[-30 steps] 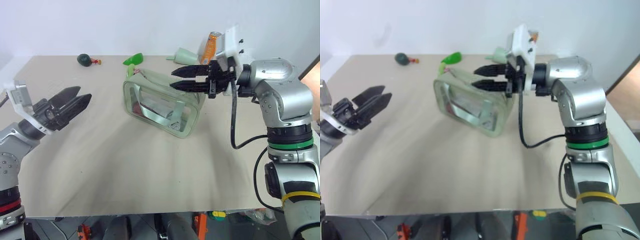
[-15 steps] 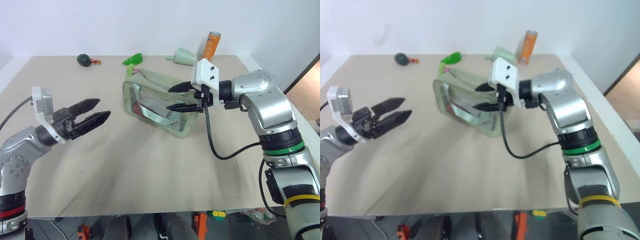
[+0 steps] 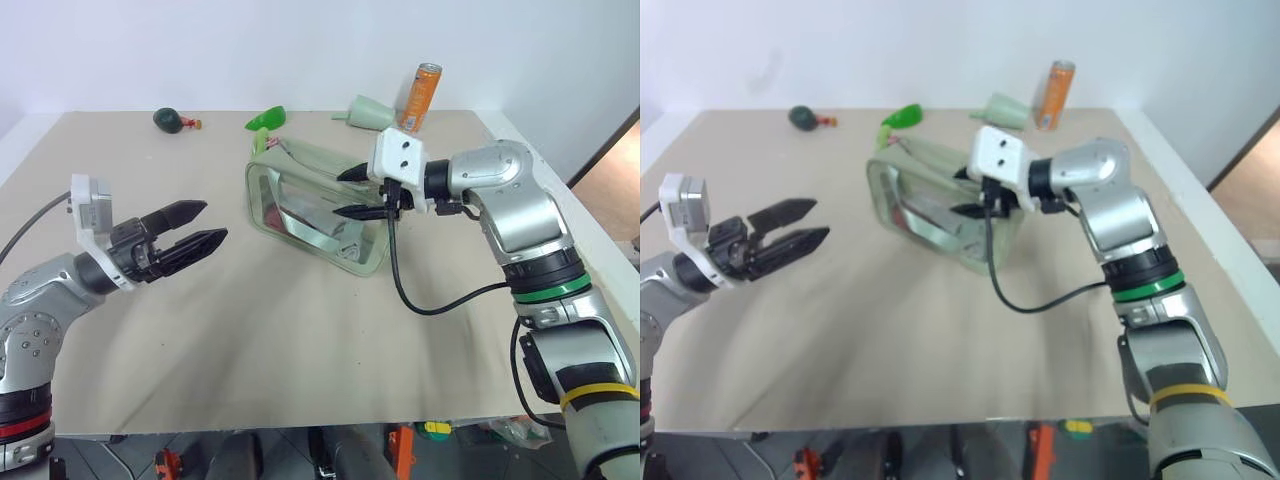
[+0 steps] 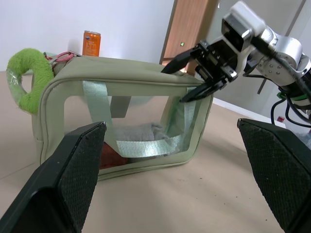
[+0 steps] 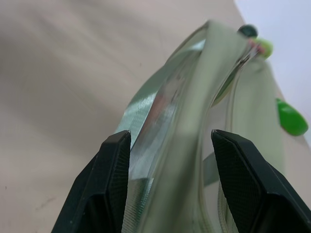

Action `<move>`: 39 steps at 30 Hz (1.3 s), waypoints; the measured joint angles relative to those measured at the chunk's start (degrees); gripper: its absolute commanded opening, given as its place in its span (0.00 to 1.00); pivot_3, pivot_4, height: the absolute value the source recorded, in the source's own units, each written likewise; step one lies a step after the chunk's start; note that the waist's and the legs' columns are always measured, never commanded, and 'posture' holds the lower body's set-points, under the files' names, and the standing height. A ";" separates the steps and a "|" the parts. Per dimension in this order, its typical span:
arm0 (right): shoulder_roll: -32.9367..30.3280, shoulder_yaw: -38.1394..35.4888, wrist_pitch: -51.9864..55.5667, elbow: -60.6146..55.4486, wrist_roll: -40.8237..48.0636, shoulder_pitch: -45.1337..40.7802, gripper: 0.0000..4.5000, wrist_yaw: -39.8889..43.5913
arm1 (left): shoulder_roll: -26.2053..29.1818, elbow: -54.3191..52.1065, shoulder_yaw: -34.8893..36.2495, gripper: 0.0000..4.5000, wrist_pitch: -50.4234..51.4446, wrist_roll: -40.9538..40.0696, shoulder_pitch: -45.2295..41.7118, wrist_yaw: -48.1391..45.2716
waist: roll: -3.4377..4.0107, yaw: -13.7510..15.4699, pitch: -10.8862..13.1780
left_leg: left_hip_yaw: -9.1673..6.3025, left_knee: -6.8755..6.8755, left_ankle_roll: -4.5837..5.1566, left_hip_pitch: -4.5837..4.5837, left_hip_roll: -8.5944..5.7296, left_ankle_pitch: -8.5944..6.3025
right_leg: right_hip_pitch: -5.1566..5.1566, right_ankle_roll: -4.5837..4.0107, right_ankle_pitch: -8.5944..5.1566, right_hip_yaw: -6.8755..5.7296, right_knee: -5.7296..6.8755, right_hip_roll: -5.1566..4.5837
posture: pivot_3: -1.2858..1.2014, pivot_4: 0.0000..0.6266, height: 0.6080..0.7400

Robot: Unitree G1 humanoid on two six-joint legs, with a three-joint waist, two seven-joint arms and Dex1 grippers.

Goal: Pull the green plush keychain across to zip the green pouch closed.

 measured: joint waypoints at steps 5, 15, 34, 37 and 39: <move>-0.07 1.96 -3.54 0.34 -3.46 0.65 0.48 0.10 | 0.00 0.00 0.00 1.00 0.00 0.03 0.00 -0.29 | -0.01 -0.03 -0.02 | 0.00 0.00 0.00 0.07 0.02 0.00 | 0.05 -0.03 0.02 -0.01 0.00 0.02 | 0.52 0.24 1.00; 0.49 1.86 -6.32 3.28 -4.52 1.33 0.01 1.11 | -0.05 0.01 0.02 1.00 -0.13 0.08 1.08 -0.25 | -0.04 -0.07 -0.04 | 0.02 0.00 0.02 0.59 0.04 0.03 | 0.55 -0.03 0.04 -0.01 0.00 0.06 | 0.52 0.24 1.00; -6.15 -0.36 -7.07 -4.86 3.65 5.03 0.01 15.26 | 0.03 7.86 9.70 1.00 1.92 -2.99 3.69 2.32 | -0.03 0.04 -0.03 | 0.01 -0.11 0.07 0.50 0.01 -0.04 | 0.48 0.01 -0.12 -0.01 -0.04 -0.03 | 0.52 0.24 1.00; -6.64 -0.33 -7.43 -6.76 4.03 5.31 0.01 16.84 | 0.03 7.78 9.72 1.00 2.61 -3.53 3.75 2.33 | -0.03 0.04 -0.03 | 0.00 -0.11 0.06 0.52 0.01 -0.04 | 0.48 0.01 -0.12 -0.04 -0.03 -0.02 | 0.52 0.24 1.00; -6.68 -0.33 -8.36 -7.51 4.08 5.31 0.01 17.65 | 0.03 7.78 9.68 1.00 2.79 -3.56 3.80 2.33 | -0.03 0.01 -0.03 | 0.00 -0.11 0.06 0.52 0.02 -0.04 | 0.48 0.01 -0.12 -0.05 -0.03 0.00 | 0.52 0.24 1.00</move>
